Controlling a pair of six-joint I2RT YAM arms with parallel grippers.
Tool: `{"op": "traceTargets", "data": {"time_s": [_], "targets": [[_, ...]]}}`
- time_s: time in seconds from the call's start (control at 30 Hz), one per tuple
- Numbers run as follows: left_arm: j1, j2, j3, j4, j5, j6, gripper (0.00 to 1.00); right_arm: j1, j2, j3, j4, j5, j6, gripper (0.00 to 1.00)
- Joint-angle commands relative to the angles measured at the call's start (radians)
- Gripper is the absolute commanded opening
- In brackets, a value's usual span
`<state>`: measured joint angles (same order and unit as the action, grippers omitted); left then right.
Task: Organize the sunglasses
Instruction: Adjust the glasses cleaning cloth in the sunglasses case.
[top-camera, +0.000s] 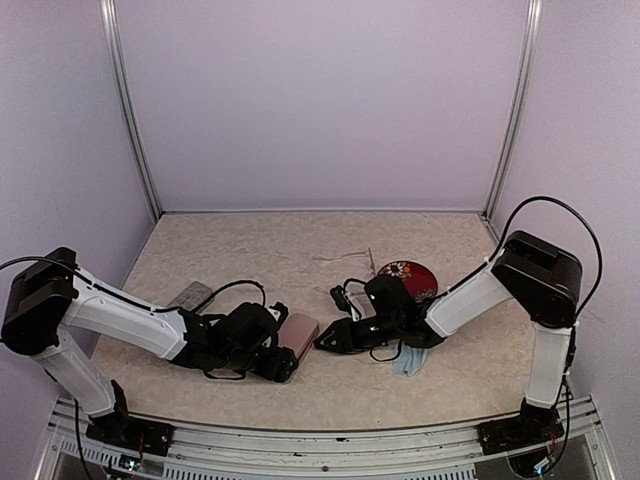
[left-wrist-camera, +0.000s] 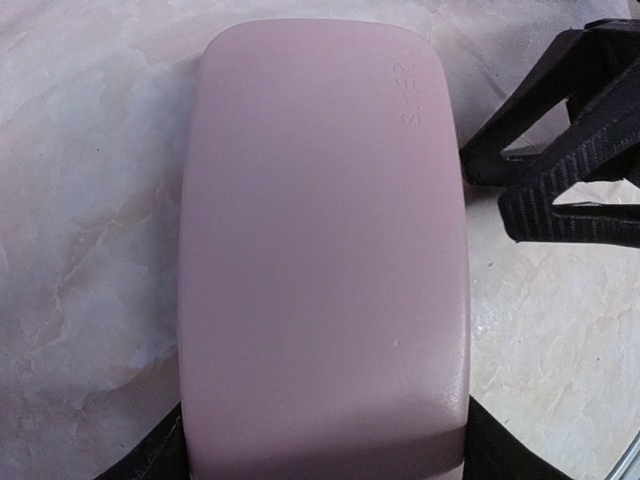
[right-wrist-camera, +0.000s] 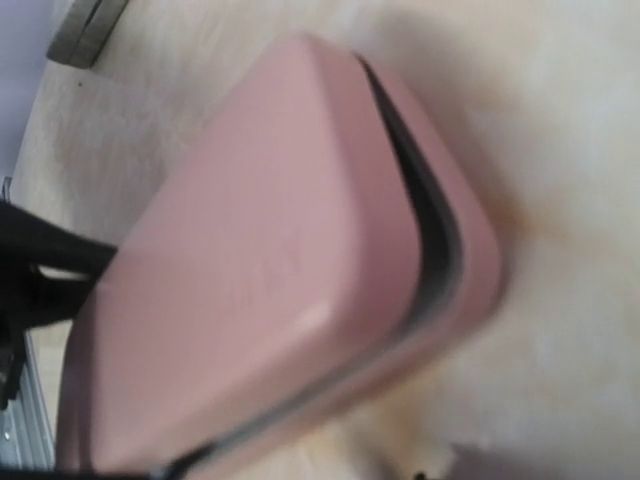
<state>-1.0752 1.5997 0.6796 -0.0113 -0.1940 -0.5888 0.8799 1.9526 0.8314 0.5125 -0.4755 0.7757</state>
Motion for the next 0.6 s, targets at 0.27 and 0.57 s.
{"op": "traceTargets", "data": {"time_s": [0.27, 0.57], "targets": [[0.049, -0.06, -0.076, 0.126, 0.158, -0.032, 0.46, 0.047, 0.135, 0.099, -0.078, 0.056, 0.029, 0.35], [0.138, -0.161, -0.195, 0.287, 0.321, -0.068, 0.42, 0.058, 0.127, 0.087, -0.091, 0.112, 0.044, 0.31]]}}
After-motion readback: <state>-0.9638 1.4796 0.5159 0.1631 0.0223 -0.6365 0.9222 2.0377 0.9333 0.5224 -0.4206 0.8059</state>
